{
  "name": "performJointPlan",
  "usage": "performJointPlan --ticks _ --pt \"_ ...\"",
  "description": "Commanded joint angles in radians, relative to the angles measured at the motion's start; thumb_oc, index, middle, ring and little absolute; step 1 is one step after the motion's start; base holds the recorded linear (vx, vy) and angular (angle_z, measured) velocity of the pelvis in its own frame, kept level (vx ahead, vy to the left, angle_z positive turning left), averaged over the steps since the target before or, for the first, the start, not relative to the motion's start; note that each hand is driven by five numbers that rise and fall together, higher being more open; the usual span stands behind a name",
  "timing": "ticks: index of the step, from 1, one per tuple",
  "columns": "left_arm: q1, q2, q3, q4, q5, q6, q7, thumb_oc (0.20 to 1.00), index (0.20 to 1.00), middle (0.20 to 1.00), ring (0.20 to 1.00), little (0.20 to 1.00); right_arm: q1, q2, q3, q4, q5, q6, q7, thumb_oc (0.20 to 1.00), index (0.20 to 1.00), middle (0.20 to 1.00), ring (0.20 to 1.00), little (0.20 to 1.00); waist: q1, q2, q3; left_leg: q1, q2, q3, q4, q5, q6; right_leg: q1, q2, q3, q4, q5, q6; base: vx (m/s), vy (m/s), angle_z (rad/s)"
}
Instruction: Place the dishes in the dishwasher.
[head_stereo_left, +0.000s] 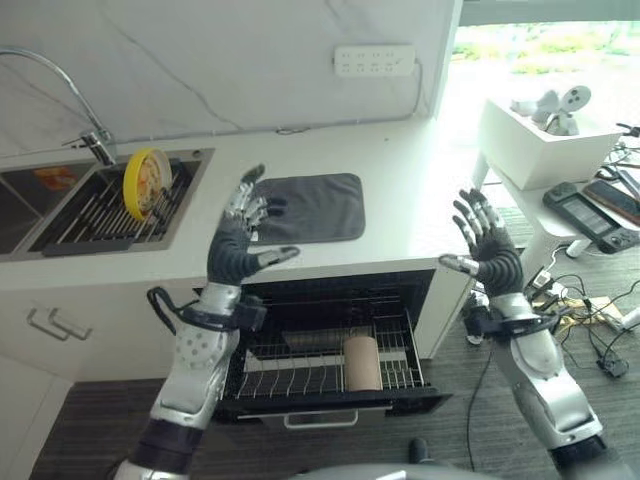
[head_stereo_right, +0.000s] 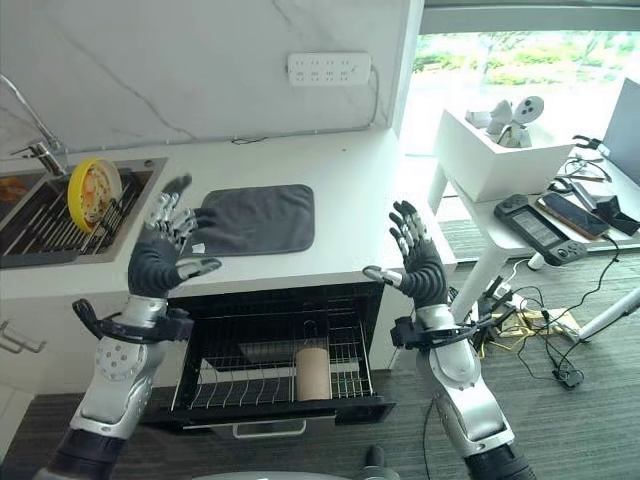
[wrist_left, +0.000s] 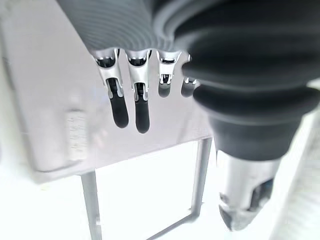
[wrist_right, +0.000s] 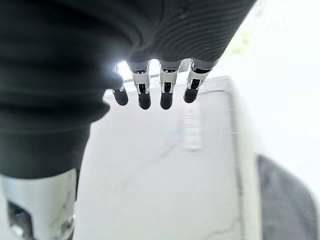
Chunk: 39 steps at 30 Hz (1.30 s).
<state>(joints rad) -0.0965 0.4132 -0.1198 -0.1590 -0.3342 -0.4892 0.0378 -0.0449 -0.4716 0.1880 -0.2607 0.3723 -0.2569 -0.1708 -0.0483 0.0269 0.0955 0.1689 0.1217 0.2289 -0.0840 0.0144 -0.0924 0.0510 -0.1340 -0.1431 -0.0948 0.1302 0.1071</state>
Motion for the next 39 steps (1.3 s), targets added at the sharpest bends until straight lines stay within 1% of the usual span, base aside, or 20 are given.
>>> performJointPlan --ticks 1,4,6,7,8,10,11,13,15,17,19,20,21,24,28,30,32,39 --pt "-0.090 0.036 -0.015 -0.019 -0.012 -0.076 0.021 1.000 1.000 1.000 1.000 1.000 -0.111 -0.007 -0.017 -0.039 0.024 -0.098 0.014 1.000 1.000 1.000 1.000 1.000 -0.009 -0.025 -0.016 -0.024 0.068 -0.021 -0.003 -0.009 -0.019 0.119 -0.068 -0.039 0.027 -0.134 0.056 0.00 -0.052 -0.03" --pt "-0.155 0.036 -0.018 0.022 -0.023 -0.079 0.035 1.000 1.000 1.000 1.000 1.000 -0.189 -0.009 -0.018 -0.012 0.052 -0.092 0.030 1.000 1.000 1.000 1.000 1.000 -0.006 -0.026 -0.033 -0.015 0.067 -0.029 -0.003 -0.015 -0.017 0.119 -0.061 -0.040 0.029 -0.138 0.049 0.04 -0.064 0.01" --pt "-0.201 0.031 -0.008 0.048 -0.042 -0.061 0.026 1.000 1.000 1.000 1.000 1.000 -0.261 -0.011 -0.023 0.015 0.111 -0.044 0.069 1.000 1.000 1.000 1.000 1.000 -0.001 -0.026 -0.047 -0.005 0.071 -0.037 -0.003 -0.017 -0.018 0.119 -0.051 -0.043 0.036 -0.145 0.039 0.10 -0.071 0.01" --pt "-0.202 0.030 -0.007 0.049 -0.042 -0.060 0.026 1.000 1.000 1.000 1.000 1.000 -0.263 -0.011 -0.024 0.017 0.114 -0.041 0.072 1.000 1.000 1.000 1.000 1.000 -0.001 -0.026 -0.047 -0.004 0.071 -0.037 -0.003 -0.018 -0.019 0.119 -0.050 -0.043 0.037 -0.146 0.039 0.10 -0.040 0.00" --pt "-0.209 0.024 -0.006 0.055 -0.036 -0.051 0.027 1.000 1.000 1.000 1.000 1.000 -0.275 -0.006 -0.030 0.028 0.131 -0.023 0.086 1.000 1.000 1.000 1.000 1.000 0.000 -0.026 -0.049 0.000 0.073 -0.039 -0.003 -0.018 -0.020 0.121 -0.046 -0.043 0.041 -0.151 0.035 0.06 -0.022 -0.02" --pt "-0.214 0.017 -0.004 0.064 -0.036 -0.044 0.026 1.000 1.000 1.000 1.000 1.000 -0.284 0.001 -0.032 0.038 0.134 0.001 0.108 1.000 1.000 1.000 1.000 1.000 0.002 -0.026 -0.050 0.004 0.073 -0.042 -0.001 -0.020 -0.020 0.125 -0.042 -0.041 0.043 -0.155 0.032 0.08 -0.022 -0.02" --pt "-0.214 0.004 -0.003 0.078 -0.044 -0.028 0.020 1.000 1.000 1.000 1.000 1.000 -0.288 0.012 -0.028 0.042 0.144 0.029 0.131 1.000 1.000 1.000 1.000 1.000 0.001 -0.026 -0.052 0.009 0.074 -0.044 -0.002 -0.021 -0.020 0.130 -0.040 -0.039 0.043 -0.157 0.030 0.11 -0.021 0.02" --pt "-0.192 -0.004 -0.003 0.084 -0.035 -0.001 0.010 1.000 1.000 1.000 1.000 1.000 -0.266 0.020 -0.026 0.040 0.132 0.070 0.134 1.000 1.000 1.000 1.000 1.000 0.002 -0.029 -0.056 0.013 0.073 -0.046 -0.003 -0.022 -0.020 0.135 -0.039 -0.040 0.038 -0.155 0.030 0.09 -0.022 0.01" --pt "-0.151 -0.001 0.007 0.080 -0.047 0.015 0.000 1.000 1.000 1.000 1.000 1.000 -0.219 0.020 -0.033 0.044 0.147 0.067 0.156 1.000 1.000 1.000 1.000 1.000 0.002 -0.033 -0.055 0.012 0.073 -0.043 -0.003 -0.021 -0.019 0.133 -0.041 -0.041 0.036 -0.150 0.032 0.02 -0.006 -0.01" --pt "-0.115 0.005 0.020 0.086 -0.054 0.009 -0.009 1.000 1.000 1.000 1.000 1.000 -0.186 0.025 -0.041 0.054 0.147 0.054 0.172 1.000 1.000 1.000 1.000 1.000 0.002 -0.037 -0.048 0.011 0.073 -0.040 -0.003 -0.018 -0.018 0.128 -0.045 -0.040 0.037 -0.142 0.035 0.00 0.000 0.00" --pt "-0.104 0.006 0.023 0.089 -0.052 0.009 -0.007 1.000 1.000 1.000 1.000 1.000 -0.183 0.026 -0.041 0.063 0.146 0.058 0.171 1.000 1.000 1.000 1.000 1.000 0.003 -0.040 -0.044 0.012 0.071 -0.039 -0.003 -0.019 -0.016 0.127 -0.047 -0.039 0.036 -0.138 0.037 0.00 0.000 0.00" --pt "-0.121 -0.009 -0.017 0.291 -0.306 0.165 -0.270 1.000 1.000 1.000 1.000 1.000 -0.044 0.047 -0.182 0.271 0.326 -0.001 0.334 1.000 1.000 1.000 1.000 1.000 -0.019 -0.037 -0.001 -0.039 -0.008 -0.049 -0.003 -0.021 0.006 0.055 0.011 -0.102 0.042 -0.106 0.034 -0.02 0.022 0.04" --pt "-0.101 -0.015 -0.003 0.285 -0.313 0.161 -0.275 1.000 1.000 1.000 1.000 1.000 -0.033 0.050 -0.188 0.257 0.320 0.022 0.355 1.000 1.000 1.000 1.000 1.000 -0.017 -0.036 -0.010 -0.036 -0.009 -0.049 -0.003 -0.023 0.009 0.058 0.013 -0.098 0.044 -0.116 0.026 -0.04 0.028 0.11" --pt "-0.094 -0.024 -0.001 0.279 -0.312 0.160 -0.273 1.000 1.000 1.000 1.000 1.000 -0.030 0.048 -0.188 0.258 0.312 0.026 0.358 1.000 1.000 1.000 1.000 1.000 -0.013 -0.035 -0.017 -0.037 -0.008 -0.052 -0.003 -0.028 0.008 0.063 0.013 -0.098 0.035 -0.118 0.023 -0.05 0.012 0.04" --pt "-0.096 -0.031 -0.011 0.278 -0.321 0.169 -0.251 1.000 1.000 1.000 1.000 1.000 -0.040 0.047 -0.188 0.277 0.322 0.011 0.326 1.000 1.000 1.000 1.000 1.000 -0.006 -0.038 -0.027 -0.032 -0.006 -0.054 -0.003 -0.037 0.007 0.077 0.022 -0.097 0.017 -0.120 0.017 -0.07 -0.010 -0.09" --pt "-0.082 -0.024 0.001 0.273 -0.320 0.165 -0.253 1.000 1.000 1.000 1.000 1.000 -0.040 0.049 -0.187 0.267 0.302 0.030 0.289 1.000 1.000 1.000 1.000 1.000 -0.008 -0.037 -0.032 -0.022 -0.005 -0.047 -0.003 -0.039 0.009 0.083 0.032 -0.089 0.014 -0.123 0.010 -0.10 -0.015 -0.09" --pt "-0.075 -0.025 0.007 0.267 -0.315 0.168 -0.247 1.000 1.000 1.000 1.000 1.000 -0.040 0.051 -0.185 0.261 0.310 0.056 0.277 1.000 1.000 1.000 1.000 1.000 -0.009 -0.037 -0.033 -0.019 -0.006 -0.045 -0.003 -0.038 0.009 0.086 0.037 -0.080 0.011 -0.123 0.008 -0.04 -0.013 -0.04" --pt "-0.054 -0.022 0.017 0.257 -0.284 0.170 -0.239 1.000 1.000 1.000 1.000 1.000 -0.031 0.064 -0.172 0.231 0.290 0.093 0.227 1.000 1.000 1.000 1.000 1.000 -0.014 -0.029 -0.032 -0.017 -0.009 -0.045 -0.003 -0.032 0.008 0.091 0.051 -0.057 0.008 -0.127 0.000 0.00 -0.004 -0.01"
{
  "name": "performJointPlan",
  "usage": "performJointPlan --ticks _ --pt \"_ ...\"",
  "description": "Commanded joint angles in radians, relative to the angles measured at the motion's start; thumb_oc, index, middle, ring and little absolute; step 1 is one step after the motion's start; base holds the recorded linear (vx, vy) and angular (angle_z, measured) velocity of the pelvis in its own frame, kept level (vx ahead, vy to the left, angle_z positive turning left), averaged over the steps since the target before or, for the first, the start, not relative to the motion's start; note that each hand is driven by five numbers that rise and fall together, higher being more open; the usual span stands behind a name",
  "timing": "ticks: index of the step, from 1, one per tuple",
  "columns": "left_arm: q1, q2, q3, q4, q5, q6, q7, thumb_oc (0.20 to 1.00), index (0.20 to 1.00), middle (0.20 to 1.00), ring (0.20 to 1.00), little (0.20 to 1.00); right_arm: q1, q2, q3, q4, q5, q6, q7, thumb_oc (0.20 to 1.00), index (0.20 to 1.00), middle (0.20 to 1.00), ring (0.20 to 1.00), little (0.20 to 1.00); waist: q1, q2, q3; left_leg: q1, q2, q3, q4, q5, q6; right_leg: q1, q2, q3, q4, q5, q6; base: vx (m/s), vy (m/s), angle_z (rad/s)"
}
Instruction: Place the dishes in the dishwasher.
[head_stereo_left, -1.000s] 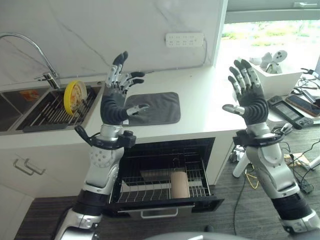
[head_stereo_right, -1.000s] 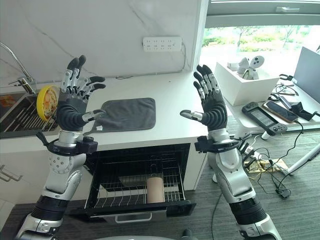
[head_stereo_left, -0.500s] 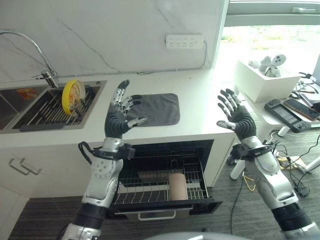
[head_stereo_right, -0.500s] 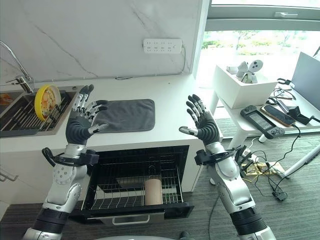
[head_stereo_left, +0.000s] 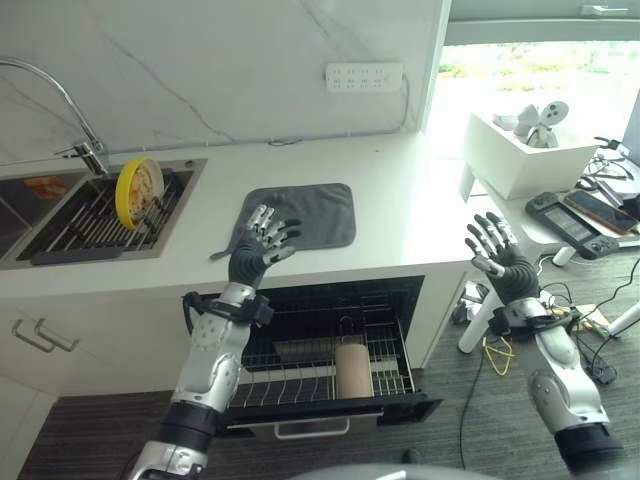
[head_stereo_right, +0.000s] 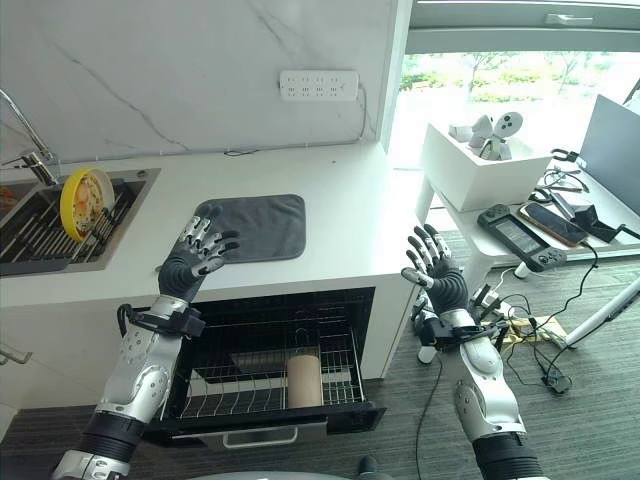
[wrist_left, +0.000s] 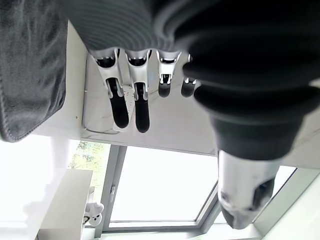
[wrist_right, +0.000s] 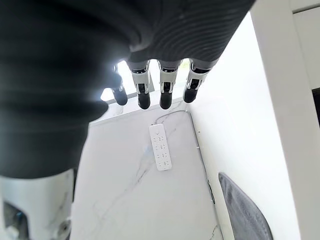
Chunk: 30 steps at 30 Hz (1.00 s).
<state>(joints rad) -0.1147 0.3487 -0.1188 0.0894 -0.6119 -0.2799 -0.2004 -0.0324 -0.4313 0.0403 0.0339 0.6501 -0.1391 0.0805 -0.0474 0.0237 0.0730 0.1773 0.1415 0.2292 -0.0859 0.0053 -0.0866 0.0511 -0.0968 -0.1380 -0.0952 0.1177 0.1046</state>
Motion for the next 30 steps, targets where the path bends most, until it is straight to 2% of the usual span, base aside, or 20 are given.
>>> performJointPlan --ticks 1,3,4,6,8,9,10,12,14,15,17,18,19,21,22,23,24,25,27,30 --pt "-0.032 0.044 0.018 0.007 -0.002 -0.038 0.001 1.000 1.000 1.000 1.000 1.000 -0.040 0.027 -0.023 -0.068 0.013 -0.020 -0.025 1.000 1.000 1.000 1.000 1.000 -0.014 -0.025 -0.010 -0.025 -0.033 -0.048 -0.001 -0.023 0.003 0.091 0.016 -0.056 0.008 -0.116 0.001 0.00 0.000 0.00" --pt "-0.018 0.049 0.030 -0.003 -0.002 -0.038 0.003 1.000 1.000 1.000 1.000 1.000 -0.037 0.027 -0.020 -0.078 0.016 0.001 -0.020 1.000 1.000 1.000 1.000 1.000 -0.013 -0.025 -0.006 -0.019 -0.049 -0.048 0.013 -0.023 0.004 0.094 0.017 -0.036 0.008 -0.116 -0.002 -0.02 0.062 -0.02" --pt "-0.013 0.049 0.043 -0.024 -0.009 -0.026 -0.007 1.000 1.000 1.000 1.000 1.000 -0.031 0.019 -0.029 -0.089 0.005 -0.003 -0.029 1.000 1.000 1.000 1.000 1.000 -0.011 -0.039 0.014 -0.071 -0.061 -0.033 0.136 -0.044 0.000 0.093 0.001 -0.034 0.020 -0.107 -0.007 -0.08 0.267 -0.04" --pt "-0.020 0.046 0.026 -0.022 0.014 -0.034 0.001 1.000 1.000 1.000 1.000 1.000 -0.051 0.011 -0.033 -0.070 0.002 -0.029 -0.044 1.000 1.000 1.000 1.000 1.000 -0.016 -0.045 0.029 -0.083 -0.019 -0.032 0.173 -0.031 -0.008 0.076 -0.011 -0.032 0.055 -0.110 -0.011 -0.09 0.340 0.02" --pt "-0.022 0.052 0.019 -0.019 0.027 -0.040 0.012 1.000 1.000 1.000 1.000 1.000 -0.068 -0.003 -0.043 -0.070 0.027 -0.037 -0.054 1.000 1.000 1.000 1.000 1.000 -0.016 -0.042 0.037 -0.077 0.036 -0.063 0.161 0.023 -0.029 0.069 -0.022 -0.025 0.082 -0.120 -0.009 -0.03 0.469 0.08" --pt "-0.022 0.055 0.022 -0.016 0.024 -0.052 0.026 1.000 1.000 1.000 1.000 1.000 -0.076 -0.015 -0.053 -0.075 0.046 -0.031 -0.055 1.000 1.000 1.000 1.000 1.000 -0.018 -0.032 0.041 -0.055 0.080 -0.089 0.117 0.056 -0.040 0.061 -0.038 -0.015 0.119 -0.141 -0.002 0.00 0.902 0.05" --pt "-0.025 0.054 0.033 -0.007 0.020 -0.071 0.027 1.000 1.000 1.000 1.000 1.000 -0.073 -0.026 -0.070 -0.093 0.055 -0.025 -0.053 1.000 1.000 1.000 1.000 1.000 -0.029 -0.012 0.045 -0.032 0.151 -0.091 0.061 0.111 -0.063 0.044 -0.064 -0.012 0.178 -0.175 0.009 0.00 0.884 -0.01" --pt "-0.035 0.054 0.035 0.006 0.030 -0.087 0.020 1.000 1.000 1.000 1.000 1.000 -0.073 -0.032 -0.084 -0.102 0.064 -0.024 -0.053 1.000 1.000 1.000 1.000 1.000 -0.040 -0.002 0.052 -0.030 0.195 -0.081 0.045 0.128 -0.080 0.026 -0.095 -0.004 0.227 -0.198 0.025 -0.02 0.653 0.09" --pt "-0.055 0.065 0.033 0.028 0.047 -0.113 0.011 1.000 1.000 1.000 1.000 1.000 -0.101 -0.052 -0.114 -0.095 0.102 -0.029 -0.059 1.000 1.000 1.000 1.000 1.000 -0.048 0.004 0.075 -0.054 0.231 -0.083 0.094 0.103 -0.118 -0.011 -0.179 0.008 0.272 -0.186 0.080 -0.08 0.754 0.06" --pt "-0.058 0.077 0.038 0.028 0.022 -0.111 0.002 1.000 1.000 1.000 1.000 1.000 -0.124 -0.056 -0.128 -0.085 0.088 -0.067 -0.082 1.000 1.000 1.000 1.000 1.000 -0.049 0.005 0.081 -0.059 0.225 -0.075 0.124 0.062 -0.131 -0.023 -0.235 0.005 0.267 -0.148 0.113 -0.06 0.796 -0.16" --pt "-0.056 0.095 0.056 0.041 0.031 -0.075 0.008 1.000 1.000 1.000 1.000 1.000 -0.138 -0.025 -0.176 -0.070 0.084 -0.105 -0.110 1.000 1.000 1.000 1.000 1.000 -0.034 -0.006 0.079 -0.084 0.162 -0.032 0.196 -0.033 -0.123 0.008 -0.346 -0.031 0.196 -0.014 0.148 -0.02 0.733 -0.06" --pt "0.014 0.136 0.117 -0.016 -0.012 -0.038 0.038 1.000 1.000 1.000 1.000 1.000 -0.102 0.004 -0.196 -0.088 0.112 -0.095 -0.070 1.000 1.000 1.000 1.000 1.000 -0.001 -0.018 0.083 -0.067 0.093 -0.013 0.198 -0.070 -0.086 -0.006 -0.342 -0.102 0.180 0.051 0.143 -0.04 0.602 -0.26" --pt "0.025 0.138 0.130 -0.025 -0.016 -0.037 0.037 1.000 1.000 1.000 1.000 1.000 -0.097 0.007 -0.197 -0.092 0.114 -0.093 -0.063 1.000 1.000 1.000 1.000 1.000 0.003 -0.020 0.081 -0.064 0.086 -0.002 0.191 -0.067 -0.080 -0.012 -0.338 -0.116 0.185 0.050 0.140 -0.08 0.717 -0.99" --pt "0.085 0.134 0.201 -0.066 0.006 -0.043 -0.011 1.000 1.000 1.000 1.000 1.000 -0.065 0.010 -0.199 -0.132 0.102 -0.113 -0.072 1.000 1.000 1.000 1.000 1.000 0.013 -0.009 0.071 -0.051 0.045 0.017 0.123 -0.053 -0.030 -0.034 -0.214 -0.135 0.290 -0.093 0.100 -0.10 0.496 -0.94" --pt "0.075 0.139 0.192 -0.064 0.032 -0.052 -0.008 1.000 1.000 1.000 1.000 1.000 -0.064 0.007 -0.208 -0.131 0.116 -0.137 -0.093 1.000 1.000 1.000 1.000 1.000 0.018 -0.011 0.063 -0.055 0.013 0.015 0.098 -0.049 -0.009 -0.045 -0.142 -0.158 0.333 -0.124 0.080 -0.07 0.345 -0.25" --pt "0.064 0.140 0.182 -0.065 0.047 -0.050 0.007 1.000 1.000 1.000 1.000 1.000 -0.065 0.007 -0.212 -0.128 0.141 -0.158 -0.104 1.000 1.000 1.000 1.000 1.000 0.020 -0.016 0.059 -0.058 -0.005 0.013 0.088 -0.049 0.003 -0.050 -0.107 -0.164 0.352 -0.138 0.071 -0.06 0.291 0.21" --pt "0.048 0.137 0.169 -0.060 0.058 -0.045 0.028 1.000 1.000 1.000 1.000 1.000 -0.064 0.016 -0.213 -0.131 0.171 -0.173 -0.110 1.000 1.000 1.000 1.000 1.000 0.016 -0.023 0.055 -0.060 -0.029 0.015 0.079 -0.053 0.018 -0.057 -0.058 -0.159 0.368 -0.150 0.062 -0.01 0.232 0.40" --pt "0.017 0.135 0.144 -0.031 0.068 -0.053 0.060 1.000 1.000 1.000 1.000 1.000 -0.055 0.037 -0.210 -0.141 0.191 -0.177 -0.111 1.000 1.000 1.000 1.000 1.000 -0.001 -0.038 0.049 -0.062 -0.069 0.007 0.076 -0.063 0.037 -0.048 0.024 -0.115 0.337 -0.163 0.035 0.04 0.199 0.51" --pt "-0.010 0.125 0.110 -0.014 0.082 -0.060 0.075 1.000 1.000 1.000 1.000 1.000 -0.023 0.055 -0.202 -0.150 0.200 -0.185 -0.111 1.000 1.000 1.000 1.000 1.000 -0.027 -0.056 0.029 -0.068 -0.128 -0.047 0.078 -0.061 0.055 -0.023 0.125 -0.013 0.227 -0.156 -0.014 0.10 0.118 0.42" --pt "0.003 0.093 0.102 -0.027 0.119 -0.048 0.055 1.000 1.000 1.000 1.000 1.000 -0.007 0.079 -0.204 -0.140 0.196 -0.202 -0.094 1.000 1.000 1.000 1.000 1.000 -0.026 -0.056 0.023 -0.068 -0.142 -0.083 0.080 -0.064 0.061 0.015 0.127 -0.009 0.148 -0.167 -0.038 0.07 -0.009 0.56"
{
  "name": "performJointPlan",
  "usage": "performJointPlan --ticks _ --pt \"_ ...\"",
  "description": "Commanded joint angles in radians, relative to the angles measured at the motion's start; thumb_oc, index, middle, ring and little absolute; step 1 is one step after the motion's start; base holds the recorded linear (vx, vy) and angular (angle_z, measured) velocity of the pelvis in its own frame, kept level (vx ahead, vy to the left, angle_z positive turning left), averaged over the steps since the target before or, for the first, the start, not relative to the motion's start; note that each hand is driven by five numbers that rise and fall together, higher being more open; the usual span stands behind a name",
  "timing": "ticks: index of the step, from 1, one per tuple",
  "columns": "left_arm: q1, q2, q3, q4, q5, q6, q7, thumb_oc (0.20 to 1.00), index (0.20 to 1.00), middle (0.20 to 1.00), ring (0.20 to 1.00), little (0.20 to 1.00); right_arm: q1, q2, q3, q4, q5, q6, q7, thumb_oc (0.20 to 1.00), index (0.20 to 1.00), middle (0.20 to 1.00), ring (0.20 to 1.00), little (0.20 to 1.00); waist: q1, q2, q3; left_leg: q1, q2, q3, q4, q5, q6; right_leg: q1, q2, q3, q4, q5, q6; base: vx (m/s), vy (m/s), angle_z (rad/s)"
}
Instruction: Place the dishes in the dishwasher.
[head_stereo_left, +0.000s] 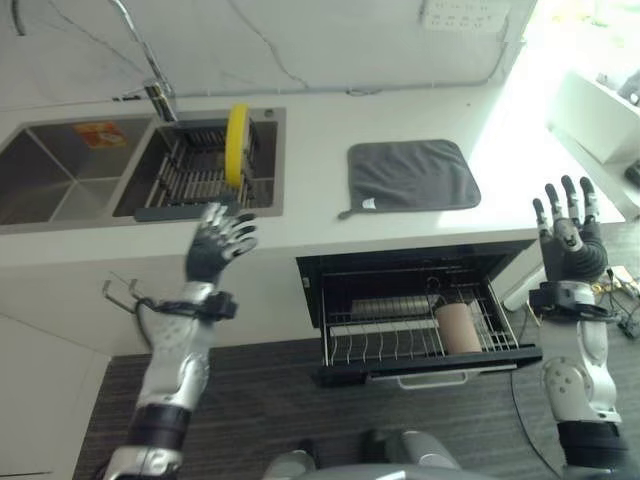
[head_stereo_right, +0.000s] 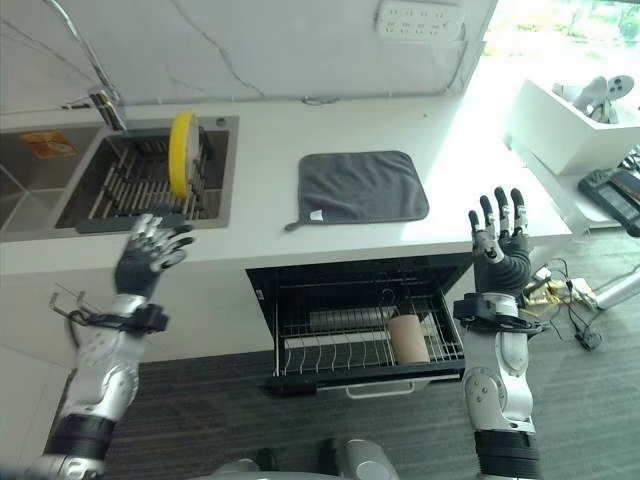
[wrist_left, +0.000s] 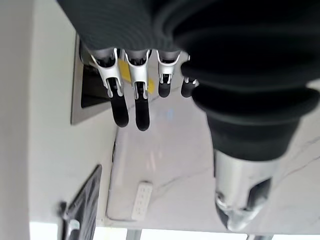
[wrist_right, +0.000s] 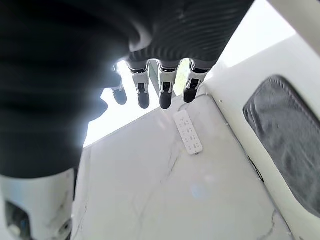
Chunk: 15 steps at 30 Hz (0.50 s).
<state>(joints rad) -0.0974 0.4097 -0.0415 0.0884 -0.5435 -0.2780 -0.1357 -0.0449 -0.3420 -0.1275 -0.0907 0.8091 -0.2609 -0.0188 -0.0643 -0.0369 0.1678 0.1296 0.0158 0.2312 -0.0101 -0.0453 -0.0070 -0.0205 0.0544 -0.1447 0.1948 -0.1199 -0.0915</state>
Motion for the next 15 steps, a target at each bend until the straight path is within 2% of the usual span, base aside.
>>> performJointPlan --ticks 1,2,4,5,6,7,8,9,12,13,14,15 --pt "-0.012 0.030 0.017 -0.023 0.054 -0.060 -0.008 1.000 1.000 1.000 1.000 1.000 0.002 -0.013 -0.031 -0.011 0.042 -0.080 0.009 1.000 1.000 1.000 1.000 1.000 -0.009 0.007 -0.072 -0.018 -0.016 -0.085 0.011 -0.013 -0.020 0.085 -0.026 0.002 -0.145 0.080 0.162 0.05 -0.015 0.10" --pt "-0.009 0.032 0.021 -0.029 0.049 -0.058 -0.010 1.000 1.000 1.000 1.000 1.000 -0.006 -0.016 -0.028 -0.010 0.046 -0.076 0.009 1.000 1.000 1.000 1.000 1.000 -0.007 0.011 -0.073 -0.020 -0.015 -0.075 0.025 -0.018 -0.021 0.087 -0.031 -0.008 -0.144 0.075 0.161 0.04 0.012 0.13" --pt "-0.010 0.037 0.023 -0.030 0.036 -0.060 -0.011 1.000 1.000 1.000 1.000 1.000 -0.019 -0.022 -0.023 -0.012 0.048 -0.070 0.005 1.000 1.000 1.000 1.000 1.000 -0.011 0.009 -0.071 -0.039 -0.018 -0.068 0.093 -0.047 -0.025 0.089 -0.031 0.026 -0.152 0.068 0.151 0.02 0.026 0.04" --pt "-0.011 0.037 0.020 -0.031 0.027 -0.057 -0.011 1.000 1.000 1.000 1.000 1.000 -0.022 -0.024 -0.024 -0.014 0.047 -0.067 0.002 1.000 1.000 1.000 1.000 1.000 -0.011 0.004 -0.065 -0.070 -0.011 -0.058 0.167 -0.045 -0.034 0.095 -0.039 0.036 -0.154 0.070 0.143 0.01 0.036 -0.01" --pt "-0.012 0.035 0.012 -0.033 0.029 -0.055 -0.006 1.000 1.000 1.000 1.000 1.000 -0.027 -0.021 -0.022 -0.014 0.047 -0.066 -0.003 1.000 1.000 1.000 1.000 1.000 -0.009 0.001 -0.061 -0.093 0.000 -0.050 0.212 -0.041 -0.041 0.101 -0.041 0.035 -0.155 0.071 0.138 0.00 0.112 0.02" --pt "-0.025 0.029 -0.003 -0.032 0.040 -0.056 -0.003 1.000 1.000 1.000 1.000 1.000 -0.032 -0.016 -0.019 -0.017 0.039 -0.066 -0.007 1.000 1.000 1.000 1.000 1.000 -0.012 -0.003 -0.053 -0.123 0.040 -0.033 0.237 -0.010 -0.059 0.110 -0.045 0.036 -0.154 0.072 0.136 0.00 0.110 0.04" --pt "-0.027 0.029 -0.005 -0.032 0.040 -0.056 -0.003 1.000 1.000 1.000 1.000 1.000 -0.033 -0.015 -0.019 -0.017 0.036 -0.065 -0.007 1.000 1.000 1.000 1.000 1.000 -0.013 -0.003 -0.052 -0.124 0.046 -0.030 0.234 -0.009 -0.060 0.111 -0.046 0.035 -0.155 0.072 0.136 0.03 0.208 0.04" --pt "-0.030 0.028 -0.014 -0.034 0.040 -0.054 -0.005 1.000 1.000 1.000 1.000 1.000 -0.036 -0.015 -0.017 -0.018 0.023 -0.063 -0.012 1.000 1.000 1.000 1.000 1.000 -0.016 -0.004 -0.053 -0.115 0.078 -0.016 0.192 0.008 -0.066 0.118 -0.056 0.027 -0.160 0.072 0.138 0.06 0.253 0.08" --pt "-0.018 0.027 -0.010 -0.034 0.035 -0.059 -0.006 1.000 1.000 1.000 1.000 1.000 -0.043 -0.042 -0.027 -0.026 0.043 -0.051 -0.018 1.000 1.000 1.000 1.000 1.000 -0.012 0.007 -0.065 -0.089 0.151 -0.040 0.020 0.128 -0.106 0.143 -0.075 0.024 -0.193 0.069 0.148 0.09 0.337 0.17" --pt "-0.017 0.026 -0.010 -0.031 0.036 -0.061 -0.006 1.000 1.000 1.000 1.000 1.000 -0.045 -0.047 -0.029 -0.027 0.044 -0.049 -0.020 1.000 1.000 1.000 1.000 1.000 -0.011 0.009 -0.066 -0.089 0.165 -0.045 0.003 0.151 -0.114 0.146 -0.078 0.023 -0.194 0.066 0.149 0.08 0.326 0.17" --pt "-0.017 0.023 -0.011 -0.025 0.028 -0.068 -0.008 1.000 1.000 1.000 1.000 1.000 -0.050 -0.062 -0.035 -0.030 0.044 -0.046 -0.027 1.000 1.000 1.000 1.000 1.000 -0.007 0.015 -0.067 -0.096 0.198 -0.060 -0.025 0.196 -0.131 0.150 -0.086 0.023 -0.190 0.057 0.149 0.07 0.305 0.08" --pt "-0.016 0.021 -0.012 -0.014 0.023 -0.078 -0.011 1.000 1.000 1.000 1.000 1.000 -0.054 -0.072 -0.037 -0.028 0.047 -0.045 -0.027 1.000 1.000 1.000 1.000 1.000 -0.007 0.020 -0.066 -0.093 0.219 -0.067 -0.046 0.213 -0.139 0.149 -0.092 0.022 -0.182 0.048 0.150 0.10 0.482 -0.07"
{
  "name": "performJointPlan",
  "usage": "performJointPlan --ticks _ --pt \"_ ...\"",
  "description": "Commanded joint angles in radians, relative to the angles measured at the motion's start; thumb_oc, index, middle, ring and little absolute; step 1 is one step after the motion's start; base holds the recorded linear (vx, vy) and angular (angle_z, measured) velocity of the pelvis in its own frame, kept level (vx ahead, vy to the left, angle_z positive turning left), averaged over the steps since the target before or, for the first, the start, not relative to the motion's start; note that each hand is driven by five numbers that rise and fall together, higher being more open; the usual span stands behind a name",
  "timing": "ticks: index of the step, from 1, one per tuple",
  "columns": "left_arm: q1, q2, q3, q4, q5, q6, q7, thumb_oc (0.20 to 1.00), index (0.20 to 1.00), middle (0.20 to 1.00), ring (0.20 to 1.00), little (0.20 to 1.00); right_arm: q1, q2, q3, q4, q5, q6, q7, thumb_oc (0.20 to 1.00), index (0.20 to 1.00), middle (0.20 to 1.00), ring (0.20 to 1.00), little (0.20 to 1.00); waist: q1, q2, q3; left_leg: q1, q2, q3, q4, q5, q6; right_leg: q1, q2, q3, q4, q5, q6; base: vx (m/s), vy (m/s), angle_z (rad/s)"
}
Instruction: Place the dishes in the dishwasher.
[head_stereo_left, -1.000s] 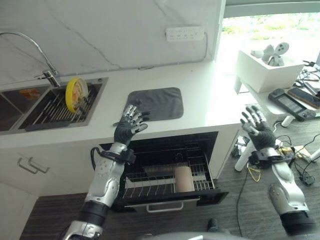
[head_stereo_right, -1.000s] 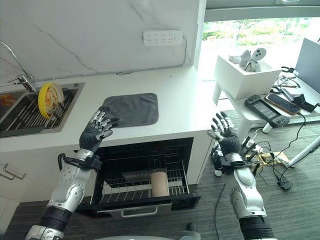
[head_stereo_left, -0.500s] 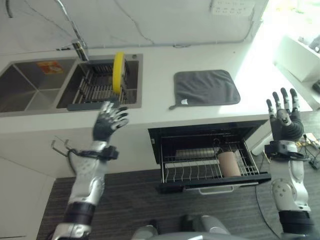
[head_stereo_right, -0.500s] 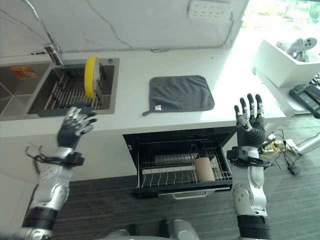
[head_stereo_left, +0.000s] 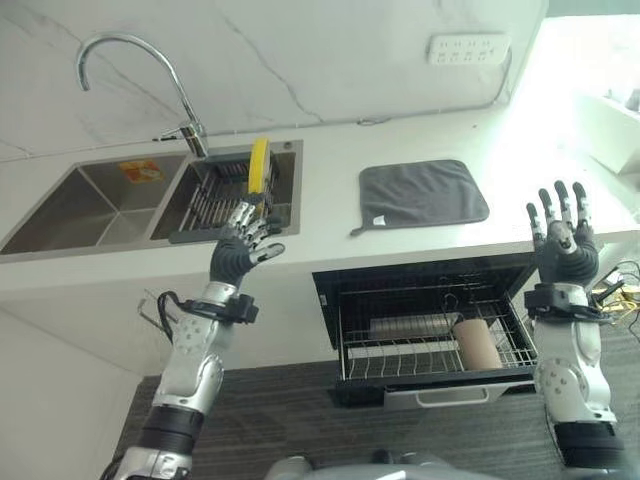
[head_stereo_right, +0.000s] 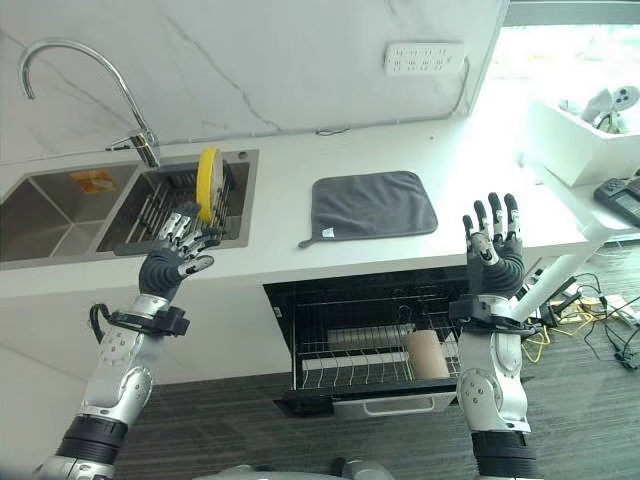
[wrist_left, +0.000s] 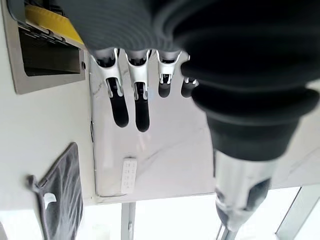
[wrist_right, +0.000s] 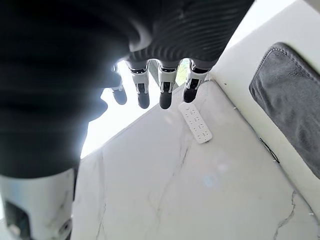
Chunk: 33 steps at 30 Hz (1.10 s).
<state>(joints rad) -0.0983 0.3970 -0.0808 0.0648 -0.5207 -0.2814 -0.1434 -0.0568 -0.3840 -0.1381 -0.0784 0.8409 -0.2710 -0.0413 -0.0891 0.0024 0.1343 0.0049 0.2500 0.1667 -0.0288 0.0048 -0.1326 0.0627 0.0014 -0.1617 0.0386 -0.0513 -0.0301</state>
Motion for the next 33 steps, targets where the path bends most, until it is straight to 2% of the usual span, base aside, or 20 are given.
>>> performJointPlan --ticks 1,4,7,8,9,10,11,13,15,16,17,19,21,23,24,26,28,30,31,33 --pt "-0.010 0.029 0.028 0.023 -0.003 -0.088 -0.014 1.000 1.000 1.000 1.000 1.000 -0.048 -0.042 -0.030 -0.043 0.014 -0.029 -0.010 1.000 1.000 1.000 1.000 1.000 0.017 -0.009 -0.033 0.032 0.013 -0.013 -0.047 0.181 -0.024 0.061 -0.049 0.038 -0.006 -0.036 0.090 0.09 0.502 -0.24" --pt "-0.006 0.031 0.028 0.044 -0.011 -0.111 -0.037 1.000 1.000 1.000 1.000 1.000 -0.062 -0.059 -0.028 -0.045 0.010 -0.015 -0.022 1.000 1.000 1.000 1.000 1.000 0.007 0.015 -0.032 0.051 0.051 -0.014 -0.052 0.166 -0.036 0.041 -0.084 0.044 0.046 -0.061 0.101 0.08 0.545 -0.25" --pt "-0.013 0.040 0.022 0.048 -0.017 -0.109 -0.054 1.000 1.000 1.000 1.000 1.000 -0.075 -0.065 -0.034 -0.046 0.007 -0.006 -0.039 1.000 1.000 1.000 1.000 1.000 -0.009 0.032 -0.034 0.083 0.042 0.024 -0.054 0.103 -0.043 0.029 -0.152 0.049 0.075 -0.054 0.153 0.09 0.646 -0.23" --pt "-0.018 0.049 0.012 0.052 -0.003 -0.101 -0.053 1.000 1.000 1.000 1.000 1.000 -0.062 -0.056 -0.043 -0.052 0.015 -0.004 -0.049 1.000 1.000 1.000 1.000 1.000 -0.014 0.030 -0.037 0.093 0.019 0.052 -0.052 0.080 -0.042 0.037 -0.200 0.042 0.065 -0.026 0.199 0.10 0.713 -0.21" --pt "-0.026 0.059 0.008 0.045 -0.005 -0.099 -0.056 1.000 1.000 1.000 1.000 1.000 -0.047 -0.054 -0.052 -0.064 0.027 0.000 -0.046 1.000 1.000 1.000 1.000 1.000 -0.013 0.024 -0.040 0.096 -0.009 0.051 -0.046 0.066 -0.038 0.049 -0.244 0.041 0.038 0.014 0.230 0.07 0.602 -0.23" --pt "-0.032 0.068 0.013 0.021 -0.006 -0.079 -0.051 1.000 1.000 1.000 1.000 1.000 -0.040 -0.049 -0.051 -0.073 0.029 -0.001 -0.043 1.000 1.000 1.000 1.000 1.000 -0.002 0.018 -0.041 0.095 -0.034 0.035 -0.044 0.049 -0.028 0.053 -0.285 0.034 0.013 0.054 0.240 0.03 0.586 -0.25" --pt "-0.040 0.082 0.019 0.011 0.014 -0.066 -0.033 1.000 1.000 1.000 1.000 1.000 -0.038 -0.033 -0.033 -0.078 0.022 0.000 -0.038 1.000 1.000 1.000 1.000 1.000 0.005 0.009 -0.041 0.106 -0.080 0.039 -0.050 0.024 0.000 0.032 -0.334 0.015 0.002 0.133 0.246 0.00 0.531 -0.31" --pt "-0.036 0.100 0.034 0.005 -0.005 -0.062 -0.027 1.000 1.000 1.000 1.000 1.000 -0.045 -0.025 -0.013 -0.073 0.034 0.003 -0.021 1.000 1.000 1.000 1.000 1.000 0.028 0.008 -0.043 0.116 -0.099 0.070 -0.058 0.015 0.021 0.011 -0.337 -0.063 0.029 0.150 0.239 -0.04 0.344 -0.25" --pt "-0.022 0.102 0.056 -0.022 -0.005 -0.045 -0.011 1.000 1.000 1.000 1.000 1.000 -0.054 -0.010 0.012 -0.075 0.025 0.004 -0.002 1.000 1.000 1.000 1.000 1.000 0.045 0.004 -0.044 0.120 -0.109 0.104 -0.058 0.001 0.038 -0.016 -0.332 -0.116 0.082 0.166 0.239 -0.07 0.193 -0.47" --pt "-0.030 0.099 0.048 -0.017 0.000 -0.048 -0.013 1.000 1.000 1.000 1.000 1.000 -0.047 -0.014 0.016 -0.077 0.025 -0.007 -0.003 1.000 1.000 1.000 1.000 1.000 0.035 0.005 -0.042 0.116 -0.120 0.105 -0.058 -0.008 0.057 -0.025 -0.243 -0.076 0.107 0.075 0.222 -0.06 0.181 -0.55" --pt "-0.035 0.098 0.040 -0.013 0.003 -0.053 -0.011 1.000 1.000 1.000 1.000 1.000 -0.041 -0.018 0.014 -0.078 0.027 -0.009 0.000 1.000 1.000 1.000 1.000 1.000 0.031 0.004 -0.043 0.112 -0.126 0.100 -0.058 -0.009 0.063 -0.030 -0.212 -0.063 0.113 0.056 0.214 -0.05 0.164 -0.42" --pt "-0.068 0.082 0.007 -0.010 0.025 -0.053 0.012 1.000 1.000 1.000 1.000 1.000 -0.039 -0.021 0.008 -0.049 0.049 -0.020 0.004 1.000 1.000 1.000 1.000 1.000 0.027 -0.011 -0.047 0.102 -0.158 0.092 -0.058 -0.015 0.084 -0.027 -0.103 -0.070 0.116 0.001 0.171 -0.03 0.113 -0.03" --pt "-0.084 0.074 -0.009 -0.004 0.017 -0.051 0.023 1.000 1.000 1.000 1.000 1.000 -0.039 -0.018 0.009 -0.031 0.056 -0.032 0.009 1.000 1.000 1.000 1.000 1.000 0.016 -0.018 -0.051 0.097 -0.180 0.078 -0.058 -0.015 0.091 -0.035 -0.033 -0.023 0.103 0.000 0.144 0.01 0.030 0.28" --pt "-0.091 0.053 -0.017 0.000 0.023 -0.033 0.015 1.000 1.000 1.000 1.000 1.000 -0.020 -0.005 0.002 -0.024 0.045 -0.045 0.018 1.000 1.000 1.000 1.000 1.000 0.005 -0.027 -0.059 0.096 -0.206 0.043 -0.058 -0.016 0.101 -0.027 0.006 0.028 0.062 0.005 0.122 0.06 -0.084 0.42" --pt "-0.082 0.041 -0.024 0.011 0.019 -0.037 0.002 1.000 1.000 1.000 1.000 1.000 -0.001 0.007 0.004 -0.023 0.044 -0.042 0.026 1.000 1.000 1.000 1.000 1.000 0.001 -0.029 -0.062 0.097 -0.214 0.031 -0.058 -0.012 0.099 -0.004 0.013 0.036 0.010 0.002 0.111 0.07 -0.154 0.38" --pt "-0.067 0.033 -0.011 -0.005 0.017 -0.028 -0.019 1.000 1.000 1.000 1.000 1.000 -0.006 0.011 0.012 -0.018 0.034 -0.041 0.031 1.000 1.000 1.000 1.000 1.000 0.006 -0.025 -0.065 0.108 -0.214 0.051 -0.052 -0.010 0.096 0.013 0.005 0.015 -0.024 0.015 0.110 0.06 -0.091 0.70" --pt "-0.059 0.040 -0.010 0.000 -0.002 -0.040 -0.023 1.000 1.000 1.000 1.000 1.000 -0.010 0.012 0.018 -0.014 0.019 -0.043 0.037 1.000 1.000 1.000 1.000 1.000 0.004 -0.038 -0.054 0.063 -0.218 0.060 0.093 -0.036 0.081 0.029 -0.001 0.054 -0.046 0.031 0.096 0.04 -0.061 0.41" --pt "-0.052 0.038 -0.001 -0.015 -0.018 -0.030 -0.017 1.000 1.000 1.000 1.000 1.000 -0.024 0.011 0.029 -0.020 0.010 -0.028 0.019 1.000 1.000 1.000 1.000 1.000 0.018 -0.050 -0.030 -0.006 -0.209 0.010 0.258 -0.036 0.068 0.047 -0.009 0.076 -0.044 0.031 0.081 0.01 0.000 0.16" --pt "-0.036 0.034 0.013 -0.020 -0.012 -0.039 -0.025 1.000 1.000 1.000 1.000 1.000 -0.048 0.017 0.039 -0.010 0.011 -0.008 0.019 1.000 1.000 1.000 1.000 1.000 0.036 -0.049 -0.017 -0.034 -0.201 -0.049 0.273 -0.025 0.069 0.051 -0.004 0.101 -0.039 0.034 0.074 0.03 0.107 -0.06" --pt "-0.031 0.029 0.012 -0.022 -0.001 -0.040 -0.034 1.000 1.000 1.000 1.000 1.000 -0.056 0.025 0.047 -0.003 -0.003 -0.003 0.012 1.000 1.000 1.000 1.000 1.000 0.035 -0.044 -0.018 -0.011 -0.152 -0.020 0.202 0.001 0.056 0.063 -0.006 0.094 -0.050 0.031 0.078 0.05 0.151 -0.39"
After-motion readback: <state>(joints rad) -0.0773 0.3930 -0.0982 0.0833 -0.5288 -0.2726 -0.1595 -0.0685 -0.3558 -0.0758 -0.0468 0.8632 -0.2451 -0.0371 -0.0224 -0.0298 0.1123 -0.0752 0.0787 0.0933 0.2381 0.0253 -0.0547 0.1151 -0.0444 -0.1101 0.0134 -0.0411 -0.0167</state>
